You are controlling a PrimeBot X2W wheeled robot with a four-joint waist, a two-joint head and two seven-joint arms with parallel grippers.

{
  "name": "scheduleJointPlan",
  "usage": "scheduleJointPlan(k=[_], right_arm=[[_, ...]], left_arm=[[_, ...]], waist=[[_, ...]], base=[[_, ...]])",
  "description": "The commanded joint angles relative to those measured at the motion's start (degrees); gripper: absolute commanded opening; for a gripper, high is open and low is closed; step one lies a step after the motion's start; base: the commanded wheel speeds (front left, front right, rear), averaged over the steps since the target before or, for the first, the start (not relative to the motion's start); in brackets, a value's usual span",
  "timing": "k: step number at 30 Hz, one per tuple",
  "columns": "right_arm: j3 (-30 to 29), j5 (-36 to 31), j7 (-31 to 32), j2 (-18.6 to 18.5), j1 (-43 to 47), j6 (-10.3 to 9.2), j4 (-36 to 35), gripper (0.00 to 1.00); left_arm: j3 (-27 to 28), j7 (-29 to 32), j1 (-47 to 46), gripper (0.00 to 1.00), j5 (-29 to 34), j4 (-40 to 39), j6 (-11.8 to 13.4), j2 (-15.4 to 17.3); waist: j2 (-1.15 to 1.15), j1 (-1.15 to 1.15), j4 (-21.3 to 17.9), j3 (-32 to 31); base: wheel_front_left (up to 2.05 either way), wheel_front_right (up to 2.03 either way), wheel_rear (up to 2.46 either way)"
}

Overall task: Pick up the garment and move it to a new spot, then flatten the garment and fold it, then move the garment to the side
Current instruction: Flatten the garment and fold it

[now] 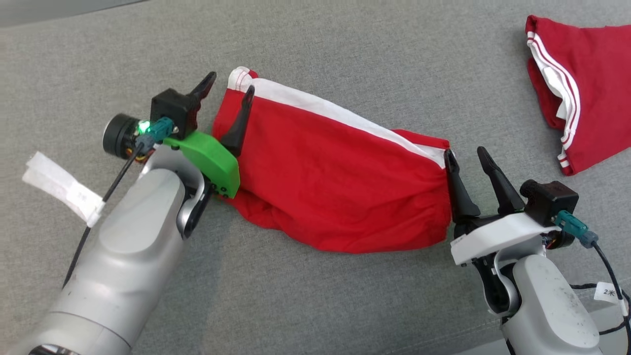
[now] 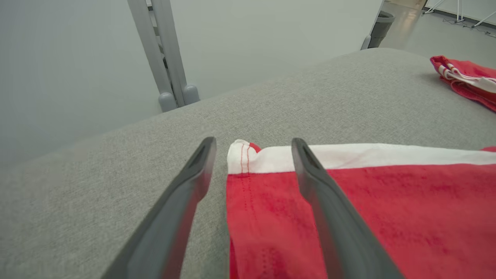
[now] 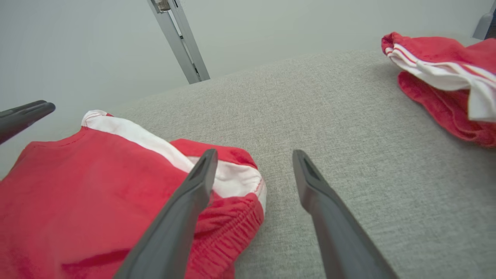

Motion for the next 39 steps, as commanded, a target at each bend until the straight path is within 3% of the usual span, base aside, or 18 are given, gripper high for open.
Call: scheduleJointPlan(k=[1,8,18,24,25,26,27,28,29,39], right_arm=[[-0.3,-1.0,-0.2,-0.2,1.3,-0.08,-0.7,1.0],[-1.7,-3.5,2.5,-0.2,5.0,-0.08,-5.6,1.0],[-2.4,-4.1,5.5,-0.2,8.5,-0.08,-10.9,1.0],[-2.6,-3.7,6.0,-0.2,9.6,-0.08,-12.0,1.0],[-2.6,-3.7,6.0,-0.2,9.8,-0.08,-12.2,1.0],[-2.6,-3.6,6.1,-0.2,9.8,-0.08,-12.2,1.0],[-2.6,-3.6,6.1,-0.2,9.8,-0.08,-12.3,1.0],[-2.6,-3.6,6.1,-0.2,9.8,-0.08,-12.3,1.0],[-2.5,-3.5,6.1,-0.2,9.9,-0.08,-12.3,1.0],[-4.2,-4.1,5.8,-0.2,11.0,-0.08,-11.3,1.0]], left_arm=[[0.1,-0.1,2.0,1.0,-0.8,0.2,-0.1,0.6],[0.3,3.5,7.7,1.0,-4.4,0.8,0.0,0.4],[1.6,10.6,11.7,1.0,-8.9,2.0,2.8,-0.7],[1.4,13.9,13.5,1.0,-10.6,2.2,2.6,-0.7],[1.4,14.4,13.8,0.89,-10.9,2.1,2.7,-0.7],[1.4,14.6,14.0,0.69,-11.1,2.0,2.8,-0.7],[1.3,15.0,14.3,0.43,-11.2,2.0,2.9,-0.7],[1.3,15.1,14.5,0.25,-11.3,1.9,2.9,-0.6],[1.5,14.9,14.7,0.0,-11.6,1.8,2.9,-0.5],[5.9,7.6,17.4,0.0,-14.9,-0.6,4.7,-1.1]], waist=[[0.0,0.0,0.6,-2.0],[0.0,0.0,1.3,-5.5],[0.0,0.0,0.2,-7.3],[0.0,0.0,-0.5,-7.8],[0.0,0.0,-0.6,-7.9],[0.0,0.0,-0.7,-8.0],[0.0,0.0,-0.8,-8.1],[0.0,0.0,-0.9,-8.2],[0.0,0.0,-0.9,-8.3],[0.0,0.0,1.1,-10.9]], base=[[0.0,0.0,0.0],[0.0,0.0,0.0],[0.0,0.0,0.0],[0.0,0.0,0.0],[0.0,0.0,0.0],[0.0,0.0,0.0],[0.0,0.0,0.0],[0.0,0.0,0.0],[0.0,0.0,0.0],[0.0,0.0,0.0]])
